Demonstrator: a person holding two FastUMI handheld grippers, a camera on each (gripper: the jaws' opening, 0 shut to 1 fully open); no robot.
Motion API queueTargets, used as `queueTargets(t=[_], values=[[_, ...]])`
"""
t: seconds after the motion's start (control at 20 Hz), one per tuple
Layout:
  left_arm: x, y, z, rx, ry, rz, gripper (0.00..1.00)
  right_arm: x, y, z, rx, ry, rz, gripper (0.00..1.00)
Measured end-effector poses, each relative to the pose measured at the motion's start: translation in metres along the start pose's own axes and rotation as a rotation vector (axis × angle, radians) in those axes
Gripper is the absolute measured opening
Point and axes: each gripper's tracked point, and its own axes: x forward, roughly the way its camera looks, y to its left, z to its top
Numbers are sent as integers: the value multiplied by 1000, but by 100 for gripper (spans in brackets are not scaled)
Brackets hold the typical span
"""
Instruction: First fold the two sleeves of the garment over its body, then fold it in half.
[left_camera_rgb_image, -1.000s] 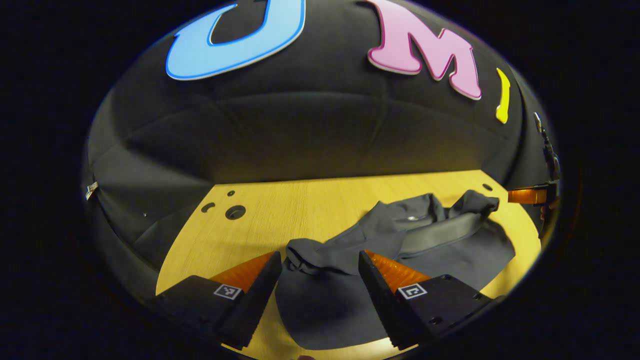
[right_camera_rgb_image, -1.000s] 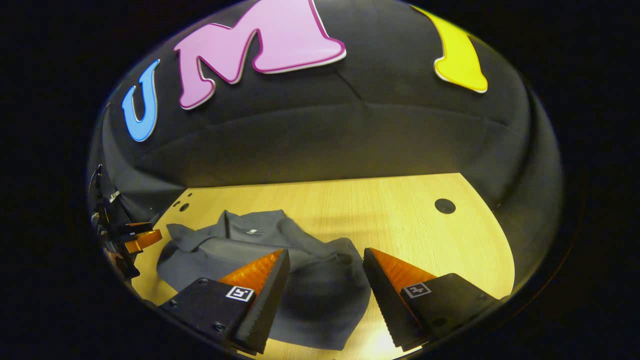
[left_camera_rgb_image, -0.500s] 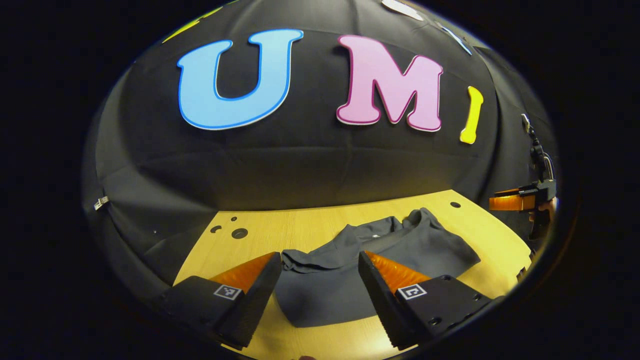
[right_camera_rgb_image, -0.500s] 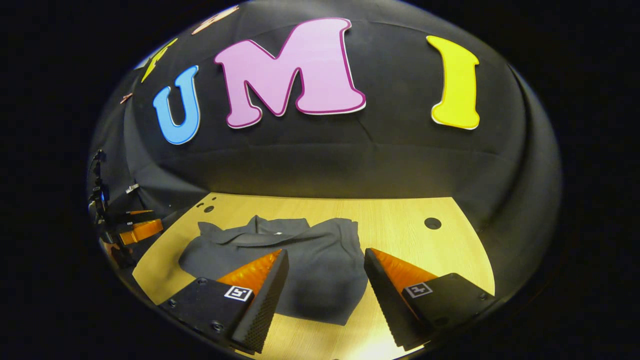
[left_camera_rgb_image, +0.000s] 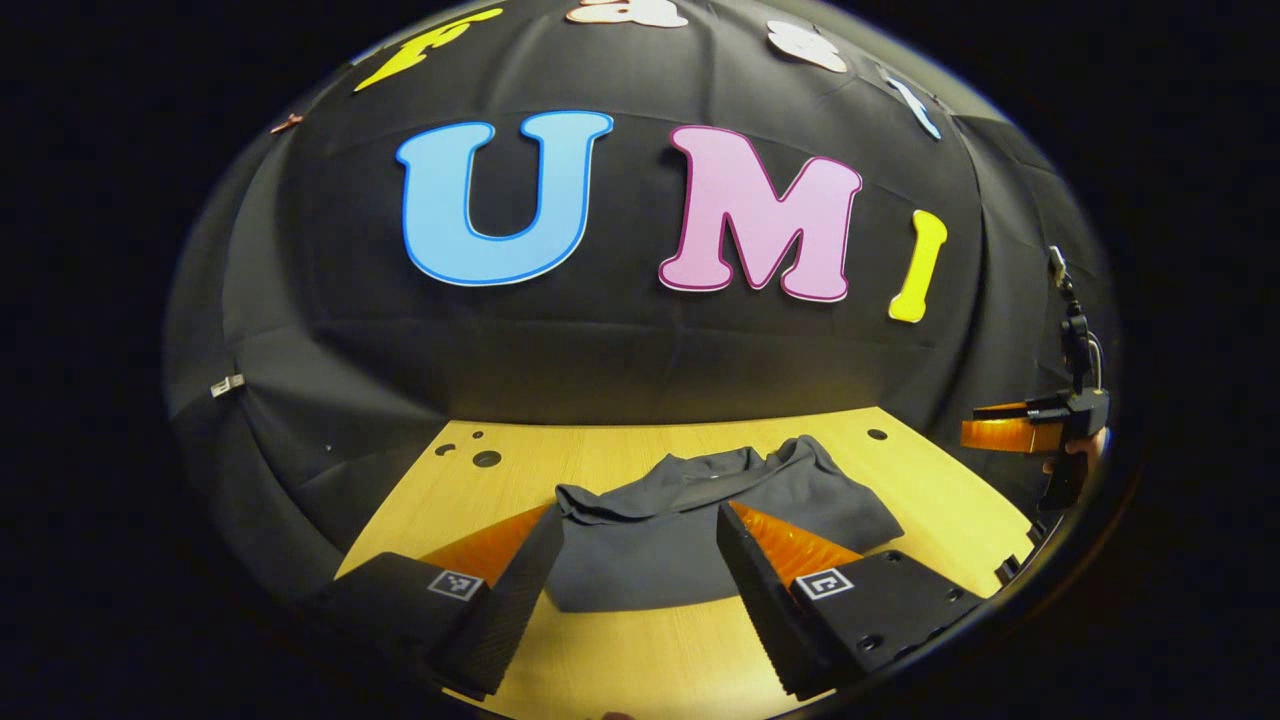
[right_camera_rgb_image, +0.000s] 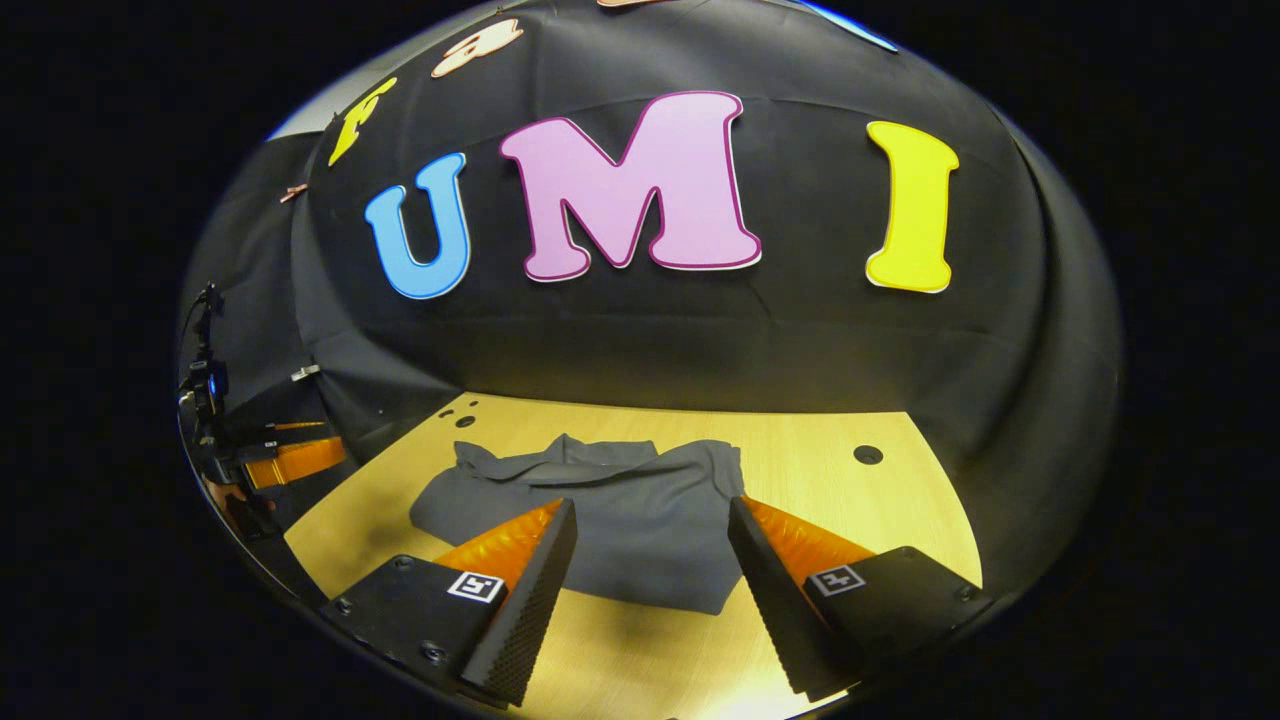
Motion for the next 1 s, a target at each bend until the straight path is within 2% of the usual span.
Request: queueTargets(t=[0.2, 0.55, 1.0], values=[[-23, -4, -18, -24, 32, 19, 98, -18, 8, -5, 29, -2, 15, 94], [-35, -3, -35, -72, 67, 73, 96, -20, -1, -36, 19, 92, 36, 95], [-40, -28, -63, -104, 118, 164, 96, 5, 0, -60, -5, 191, 178, 95]])
